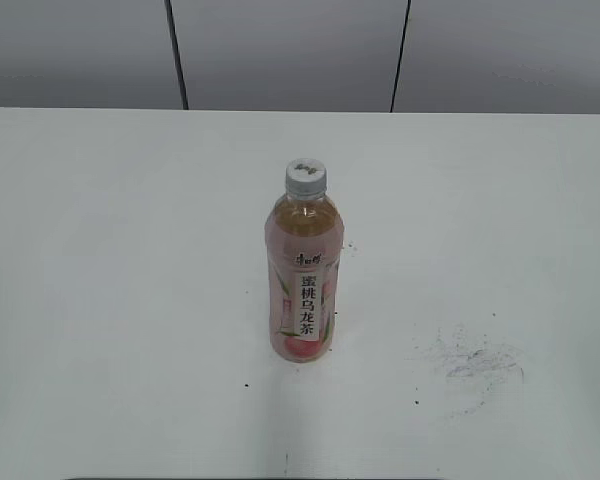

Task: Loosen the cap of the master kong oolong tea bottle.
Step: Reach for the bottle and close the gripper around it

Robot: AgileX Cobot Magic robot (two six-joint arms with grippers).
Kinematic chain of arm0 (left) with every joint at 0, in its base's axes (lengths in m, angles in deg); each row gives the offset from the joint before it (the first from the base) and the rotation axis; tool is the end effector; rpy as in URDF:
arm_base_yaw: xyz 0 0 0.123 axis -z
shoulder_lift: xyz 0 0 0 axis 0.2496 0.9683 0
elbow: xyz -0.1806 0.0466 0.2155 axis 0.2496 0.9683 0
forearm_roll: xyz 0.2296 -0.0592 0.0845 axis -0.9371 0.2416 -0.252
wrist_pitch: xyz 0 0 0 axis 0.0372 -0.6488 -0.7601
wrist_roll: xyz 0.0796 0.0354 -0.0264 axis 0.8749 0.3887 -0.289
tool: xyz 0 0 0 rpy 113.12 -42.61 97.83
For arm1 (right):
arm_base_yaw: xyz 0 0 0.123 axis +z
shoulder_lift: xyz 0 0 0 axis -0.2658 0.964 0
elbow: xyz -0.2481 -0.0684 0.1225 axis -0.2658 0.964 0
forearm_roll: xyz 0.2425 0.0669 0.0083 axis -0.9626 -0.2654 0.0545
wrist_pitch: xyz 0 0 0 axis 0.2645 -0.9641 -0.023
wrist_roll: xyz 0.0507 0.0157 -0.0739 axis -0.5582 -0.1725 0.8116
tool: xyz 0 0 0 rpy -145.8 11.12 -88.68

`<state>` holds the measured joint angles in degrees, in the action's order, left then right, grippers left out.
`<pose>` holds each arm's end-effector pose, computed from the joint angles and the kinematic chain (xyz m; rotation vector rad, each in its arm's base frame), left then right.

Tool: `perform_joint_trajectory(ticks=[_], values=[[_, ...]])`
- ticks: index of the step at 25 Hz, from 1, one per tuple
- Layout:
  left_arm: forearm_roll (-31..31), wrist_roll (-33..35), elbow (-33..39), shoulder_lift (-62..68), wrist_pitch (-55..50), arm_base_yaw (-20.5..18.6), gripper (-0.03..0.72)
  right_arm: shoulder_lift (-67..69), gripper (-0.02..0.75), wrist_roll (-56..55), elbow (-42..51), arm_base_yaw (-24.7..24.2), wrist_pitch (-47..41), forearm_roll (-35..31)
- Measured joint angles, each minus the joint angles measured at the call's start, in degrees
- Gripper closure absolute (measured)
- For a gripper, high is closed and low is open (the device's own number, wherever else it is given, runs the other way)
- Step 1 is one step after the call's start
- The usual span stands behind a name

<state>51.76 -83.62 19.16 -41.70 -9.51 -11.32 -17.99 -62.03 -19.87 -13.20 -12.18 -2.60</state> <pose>-0.0114 0.0006 0.2952 0.0334 1.9478 -0.0497 -0.0096 0.0053 0.2775 -0.2426 2.0537 -0.0117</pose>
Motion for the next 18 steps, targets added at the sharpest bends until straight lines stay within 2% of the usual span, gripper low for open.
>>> perform_joint_trajectory(ticks=[14, 18], values=[[0.00, 0.00, -0.40, 0.47, 0.33, 0.00, 0.447, 0.00, 0.183, 0.00, 0.00, 0.00, 0.00, 0.00], [0.31, 0.00, -1.50, 1.19, 10.53, 0.00, 0.407, 0.00, 0.183, 0.00, 0.00, 0.00, 0.00, 0.00]])
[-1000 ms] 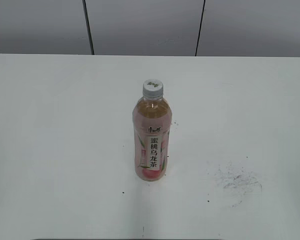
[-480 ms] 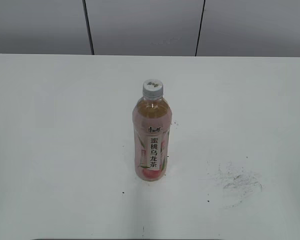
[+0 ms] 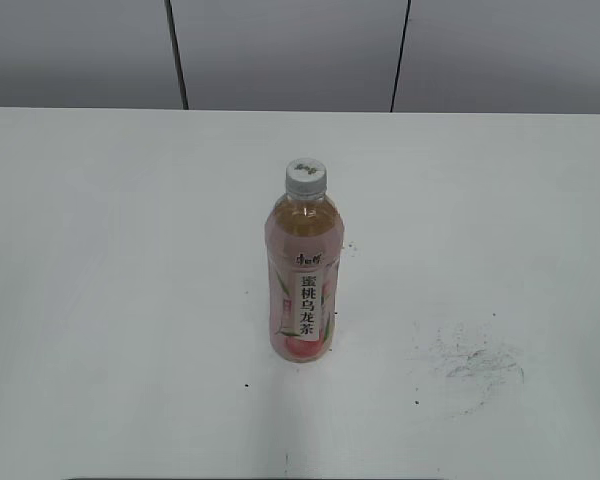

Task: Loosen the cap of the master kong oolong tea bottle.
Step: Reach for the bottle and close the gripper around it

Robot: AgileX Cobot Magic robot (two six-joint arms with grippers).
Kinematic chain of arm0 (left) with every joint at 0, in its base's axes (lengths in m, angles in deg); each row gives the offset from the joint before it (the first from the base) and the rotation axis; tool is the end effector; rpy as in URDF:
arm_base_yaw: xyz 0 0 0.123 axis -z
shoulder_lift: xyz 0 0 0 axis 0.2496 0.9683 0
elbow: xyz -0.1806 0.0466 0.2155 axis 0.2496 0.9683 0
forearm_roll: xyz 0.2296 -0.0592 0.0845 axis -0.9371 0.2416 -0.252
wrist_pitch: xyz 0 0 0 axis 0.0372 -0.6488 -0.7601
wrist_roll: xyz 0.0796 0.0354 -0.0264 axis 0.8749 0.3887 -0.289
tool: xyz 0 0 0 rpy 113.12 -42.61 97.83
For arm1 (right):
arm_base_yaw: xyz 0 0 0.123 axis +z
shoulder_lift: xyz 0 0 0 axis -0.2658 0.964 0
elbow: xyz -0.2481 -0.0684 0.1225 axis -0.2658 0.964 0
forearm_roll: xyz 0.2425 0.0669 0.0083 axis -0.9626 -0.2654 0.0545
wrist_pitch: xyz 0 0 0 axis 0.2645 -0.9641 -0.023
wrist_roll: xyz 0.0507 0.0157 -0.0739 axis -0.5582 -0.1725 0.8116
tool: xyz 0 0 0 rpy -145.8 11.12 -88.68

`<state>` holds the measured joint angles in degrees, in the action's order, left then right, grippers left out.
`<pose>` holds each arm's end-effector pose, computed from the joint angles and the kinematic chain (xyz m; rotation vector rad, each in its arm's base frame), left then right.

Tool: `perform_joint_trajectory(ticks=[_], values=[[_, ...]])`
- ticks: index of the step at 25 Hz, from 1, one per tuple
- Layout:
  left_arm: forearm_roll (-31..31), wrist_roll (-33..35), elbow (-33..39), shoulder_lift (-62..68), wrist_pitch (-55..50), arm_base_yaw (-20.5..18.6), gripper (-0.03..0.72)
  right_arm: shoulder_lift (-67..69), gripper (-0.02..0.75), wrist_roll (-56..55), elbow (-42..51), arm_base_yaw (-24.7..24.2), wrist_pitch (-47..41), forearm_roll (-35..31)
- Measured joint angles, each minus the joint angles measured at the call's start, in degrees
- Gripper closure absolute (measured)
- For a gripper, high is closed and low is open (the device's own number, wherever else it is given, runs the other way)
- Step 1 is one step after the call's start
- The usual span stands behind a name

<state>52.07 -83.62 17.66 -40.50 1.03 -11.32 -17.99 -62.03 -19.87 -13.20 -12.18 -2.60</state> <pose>-0.0067 0.0000 0.3186 0.0299 1.7587 -0.0608 -0.0096 0.0053 0.2775 -0.2426 2.0537 -0.0117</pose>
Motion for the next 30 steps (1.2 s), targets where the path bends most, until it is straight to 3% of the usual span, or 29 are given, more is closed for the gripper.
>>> perform_joint_trajectory(ticks=[8, 14, 19, 25, 30], values=[[2.72, 0.10, -0.13, 12.02, 18.95, 0.00, 0.243, 0.00, 0.183, 0.00, 0.00, 0.00, 0.00, 0.00], [10.15, 0.10, -0.13, 27.88, 35.52, 0.00, 0.230, 0.00, 0.183, 0.00, 0.00, 0.00, 0.00, 0.00], [11.49, 0.10, -0.13, 39.96, 51.06, 0.80, 0.229, 0.00, 0.183, 0.00, 0.00, 0.00, 0.00, 0.00], [4.49, 0.10, 0.37, 55.84, 66.68, 5.34, 0.229, 0.00, 0.183, 0.00, 0.00, 0.00, 0.00, 0.00], [2.87, -0.20, 2.94, 66.37, 81.00, 9.46, 0.229, 0.00, 0.183, 0.00, 0.00, 0.00, 0.00, 0.04]])
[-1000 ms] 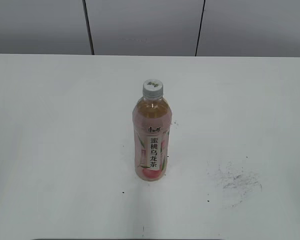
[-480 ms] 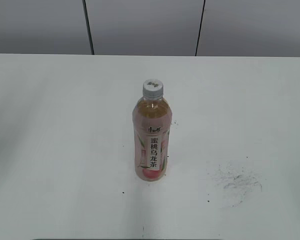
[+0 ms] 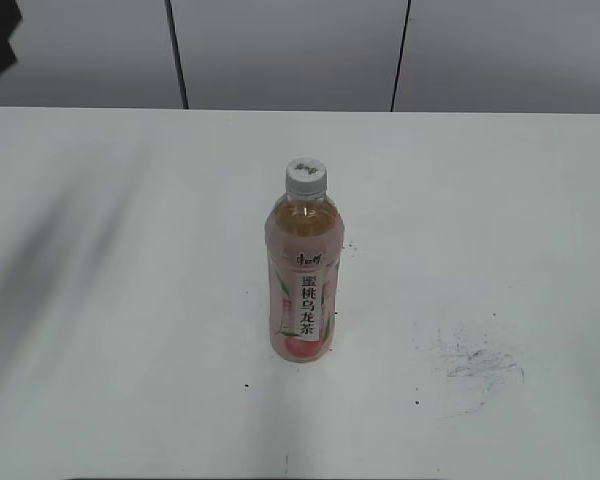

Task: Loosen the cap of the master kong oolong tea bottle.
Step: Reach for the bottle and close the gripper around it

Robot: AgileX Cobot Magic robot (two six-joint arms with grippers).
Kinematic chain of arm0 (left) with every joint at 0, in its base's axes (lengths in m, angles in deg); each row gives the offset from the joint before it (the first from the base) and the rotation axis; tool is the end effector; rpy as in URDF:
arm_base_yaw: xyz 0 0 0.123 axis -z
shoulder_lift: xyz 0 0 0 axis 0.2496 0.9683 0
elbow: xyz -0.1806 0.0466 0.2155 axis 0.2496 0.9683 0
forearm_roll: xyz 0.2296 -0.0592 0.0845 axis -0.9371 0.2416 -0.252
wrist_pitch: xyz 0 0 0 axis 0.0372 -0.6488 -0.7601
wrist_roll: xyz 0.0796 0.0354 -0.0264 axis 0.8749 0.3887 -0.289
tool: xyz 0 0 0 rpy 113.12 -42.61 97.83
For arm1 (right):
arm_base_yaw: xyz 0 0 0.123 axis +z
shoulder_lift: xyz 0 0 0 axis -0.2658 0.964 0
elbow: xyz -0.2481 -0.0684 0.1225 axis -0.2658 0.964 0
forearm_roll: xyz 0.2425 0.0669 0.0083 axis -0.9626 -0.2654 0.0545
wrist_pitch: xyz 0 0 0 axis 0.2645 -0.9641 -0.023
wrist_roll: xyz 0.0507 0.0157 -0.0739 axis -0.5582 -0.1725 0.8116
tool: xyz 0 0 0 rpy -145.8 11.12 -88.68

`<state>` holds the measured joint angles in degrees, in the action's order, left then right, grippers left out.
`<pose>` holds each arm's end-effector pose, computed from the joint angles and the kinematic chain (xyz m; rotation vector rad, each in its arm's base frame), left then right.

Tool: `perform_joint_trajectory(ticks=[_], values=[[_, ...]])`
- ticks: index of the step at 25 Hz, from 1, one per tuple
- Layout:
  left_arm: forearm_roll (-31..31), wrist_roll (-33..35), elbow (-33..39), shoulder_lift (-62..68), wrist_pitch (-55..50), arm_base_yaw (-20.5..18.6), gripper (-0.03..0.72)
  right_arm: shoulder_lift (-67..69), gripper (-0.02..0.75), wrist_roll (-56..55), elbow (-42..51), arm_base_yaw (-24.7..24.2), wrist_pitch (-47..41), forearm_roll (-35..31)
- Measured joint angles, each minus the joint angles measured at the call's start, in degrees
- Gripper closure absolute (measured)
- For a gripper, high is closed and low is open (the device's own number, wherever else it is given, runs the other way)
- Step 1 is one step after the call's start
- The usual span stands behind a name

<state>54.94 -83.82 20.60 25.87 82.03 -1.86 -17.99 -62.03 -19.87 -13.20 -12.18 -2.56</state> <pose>0.2365 -0.0501 0.2859 0.0925 1.5561 -0.2058 -0.0096 0.0052 0.2775 -0.2426 2.0537 -0.0125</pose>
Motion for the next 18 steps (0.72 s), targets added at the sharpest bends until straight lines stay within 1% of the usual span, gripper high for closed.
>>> perform_joint_trajectory(ticks=[2, 4, 6, 7, 9, 11, 13, 15, 18], values=[[-0.71, -0.07, 0.94, 4.46, 3.52, 1.16, 0.228, 0.00, 0.183, 0.00, 0.00, 0.00, 0.00, 0.00], [-1.51, -0.11, 1.26, 8.50, 7.19, 1.57, 0.211, 0.00, 0.183, 0.00, 0.00, 0.00, 0.00, 0.00], [-1.52, -0.14, 1.45, 12.62, 11.35, 1.69, 0.162, 0.00, 0.183, 0.00, 0.00, 0.00, 0.00, 0.00], [-0.97, -0.24, 1.45, 14.22, 13.61, 1.69, 0.129, 0.00, 0.183, 0.00, 0.00, 0.00, 0.00, 0.00], [0.99, -0.34, 1.50, 17.65, 17.71, 1.69, 0.092, 0.00, 0.183, 0.00, 0.00, 0.00, 0.00, 0.00], [3.03, -0.34, 1.50, 20.40, 22.05, 1.69, 0.096, 0.00, 0.183, 0.00, 0.00, 0.00, 0.00, 0.00], [4.08, -0.34, 1.50, 22.51, 25.61, 1.69, 0.126, 0.00, 0.183, 0.00, 0.00, 0.00, 0.00, 0.00], [3.64, -0.39, 1.50, 23.43, 28.56, 1.69, 0.160, 0.00, 0.183, 0.00, 0.00, 0.00, 0.00, 0.00], [2.27, -0.39, 1.50, 23.90, 30.69, 1.69, 0.181, 0.00, 0.183, 0.00, 0.00, 0.00, 0.00, 0.00]])
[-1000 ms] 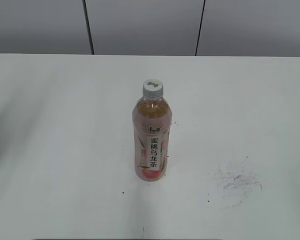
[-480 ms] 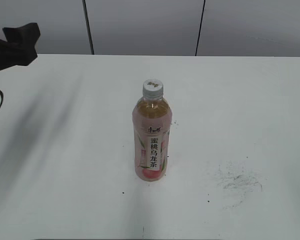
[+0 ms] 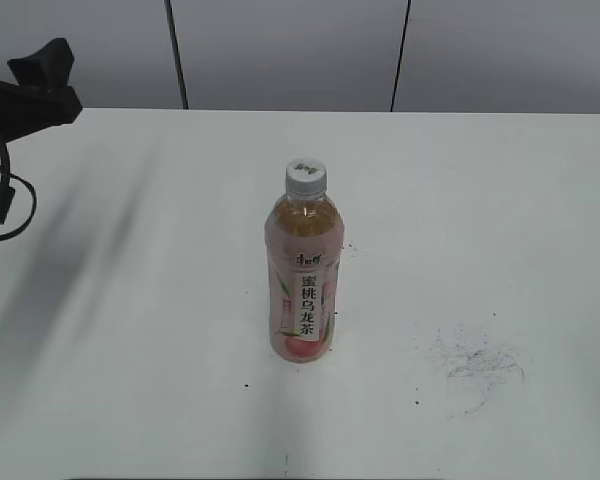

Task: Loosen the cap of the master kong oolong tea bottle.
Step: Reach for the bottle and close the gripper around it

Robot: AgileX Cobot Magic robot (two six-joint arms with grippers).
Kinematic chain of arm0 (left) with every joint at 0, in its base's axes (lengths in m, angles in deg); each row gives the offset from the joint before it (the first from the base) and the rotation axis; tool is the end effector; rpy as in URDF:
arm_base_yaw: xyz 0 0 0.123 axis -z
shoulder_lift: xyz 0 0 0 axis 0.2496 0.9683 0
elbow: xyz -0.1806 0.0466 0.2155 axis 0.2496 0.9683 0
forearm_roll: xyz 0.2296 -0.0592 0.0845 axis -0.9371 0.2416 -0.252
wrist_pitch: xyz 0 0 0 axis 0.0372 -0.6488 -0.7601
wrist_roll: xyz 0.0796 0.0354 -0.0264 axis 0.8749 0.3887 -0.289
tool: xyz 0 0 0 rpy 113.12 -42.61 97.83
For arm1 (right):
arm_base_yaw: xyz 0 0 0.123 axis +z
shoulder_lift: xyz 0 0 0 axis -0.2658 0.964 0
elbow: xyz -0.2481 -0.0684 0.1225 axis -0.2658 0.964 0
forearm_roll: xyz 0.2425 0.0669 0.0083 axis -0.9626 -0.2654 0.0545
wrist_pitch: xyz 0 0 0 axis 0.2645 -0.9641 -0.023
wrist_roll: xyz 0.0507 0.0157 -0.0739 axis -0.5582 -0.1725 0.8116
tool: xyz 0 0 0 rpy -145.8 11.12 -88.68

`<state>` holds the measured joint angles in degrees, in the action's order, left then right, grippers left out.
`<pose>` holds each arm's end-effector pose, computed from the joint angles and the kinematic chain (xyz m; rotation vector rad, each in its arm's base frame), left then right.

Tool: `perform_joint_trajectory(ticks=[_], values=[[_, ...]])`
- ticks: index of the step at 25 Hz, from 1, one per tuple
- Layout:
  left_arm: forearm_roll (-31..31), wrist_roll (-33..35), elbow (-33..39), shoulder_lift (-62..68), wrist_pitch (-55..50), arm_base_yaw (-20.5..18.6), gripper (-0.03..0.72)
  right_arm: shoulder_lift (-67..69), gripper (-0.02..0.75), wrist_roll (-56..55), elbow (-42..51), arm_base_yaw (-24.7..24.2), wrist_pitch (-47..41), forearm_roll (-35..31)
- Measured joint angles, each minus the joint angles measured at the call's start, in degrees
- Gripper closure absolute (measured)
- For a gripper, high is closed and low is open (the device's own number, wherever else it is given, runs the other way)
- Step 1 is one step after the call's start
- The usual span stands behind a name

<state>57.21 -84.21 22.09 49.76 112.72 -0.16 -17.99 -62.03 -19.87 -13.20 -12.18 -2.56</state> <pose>0.2813 -0.0637 0.2152 0.0598 1.4659 -0.2005 -0.0096 0.0052 0.2775 -0.2426 2.0537 -0.0125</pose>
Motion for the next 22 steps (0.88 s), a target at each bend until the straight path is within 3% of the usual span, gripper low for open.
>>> perform_joint_trajectory(ticks=[4, 9, 15, 22], values=[[-3.79, -0.33, 0.00, 2.87, 0.12, 0.00, 0.180, 0.00, 0.183, 0.00, 0.00, 0.00, 0.00, 0.00], [-13.14, -5.08, 0.07, 8.65, 2.12, 0.00, 0.176, 0.00, 0.183, 0.00, 0.00, 0.00, 0.00, 0.00], [-22.62, -6.38, 5.77, 9.29, 5.49, 0.00, 0.174, 0.00, 0.183, 0.00, 0.00, 0.00, 0.00, 0.00], [-41.12, -12.01, 8.55, 9.29, 5.44, 0.00, 0.133, 0.00, 0.183, 0.00, 0.00, 0.00, 0.00, 0.00]])
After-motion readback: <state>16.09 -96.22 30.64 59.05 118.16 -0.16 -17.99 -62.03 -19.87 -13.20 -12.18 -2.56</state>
